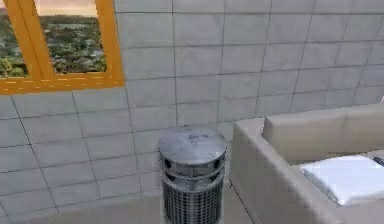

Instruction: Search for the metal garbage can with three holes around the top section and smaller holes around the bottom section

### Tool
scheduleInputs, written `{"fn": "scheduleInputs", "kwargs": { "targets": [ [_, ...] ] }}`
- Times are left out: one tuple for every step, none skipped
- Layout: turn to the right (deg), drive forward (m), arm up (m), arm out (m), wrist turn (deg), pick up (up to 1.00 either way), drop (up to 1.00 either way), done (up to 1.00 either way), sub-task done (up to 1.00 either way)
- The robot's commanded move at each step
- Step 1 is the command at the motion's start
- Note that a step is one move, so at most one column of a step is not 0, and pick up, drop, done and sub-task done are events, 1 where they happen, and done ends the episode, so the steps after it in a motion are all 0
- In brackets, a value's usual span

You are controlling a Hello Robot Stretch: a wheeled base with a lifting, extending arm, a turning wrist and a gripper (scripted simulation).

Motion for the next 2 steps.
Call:
{"fn": "scheduleInputs", "kwargs": {
  "targets": [
    [45.0, 0.00, 0.00, 0.00, 0.0, 0.00, 0.00, 0.00, 0.00],
    [24.0, 0.00, 0.00, 0.00, 0.0, 0.00, 0.00, 0.00, 0.00]
  ]
}}
